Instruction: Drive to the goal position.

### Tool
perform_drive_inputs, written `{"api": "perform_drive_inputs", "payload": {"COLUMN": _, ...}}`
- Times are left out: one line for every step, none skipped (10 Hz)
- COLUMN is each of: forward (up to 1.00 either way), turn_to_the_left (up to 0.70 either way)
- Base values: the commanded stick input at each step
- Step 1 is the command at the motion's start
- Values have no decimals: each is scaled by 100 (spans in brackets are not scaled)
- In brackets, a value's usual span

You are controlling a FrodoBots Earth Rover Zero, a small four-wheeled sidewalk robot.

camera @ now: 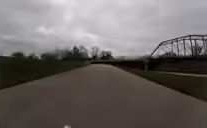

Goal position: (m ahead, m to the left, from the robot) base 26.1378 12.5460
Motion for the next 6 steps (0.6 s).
{"api": "perform_drive_inputs", "payload": {"forward": 100, "turn_to_the_left": 0}}
{"api": "perform_drive_inputs", "payload": {"forward": 100, "turn_to_the_left": 0}}
{"api": "perform_drive_inputs", "payload": {"forward": 100, "turn_to_the_left": 0}}
{"api": "perform_drive_inputs", "payload": {"forward": 100, "turn_to_the_left": 0}}
{"api": "perform_drive_inputs", "payload": {"forward": 100, "turn_to_the_left": 0}}
{"api": "perform_drive_inputs", "payload": {"forward": 100, "turn_to_the_left": 0}}
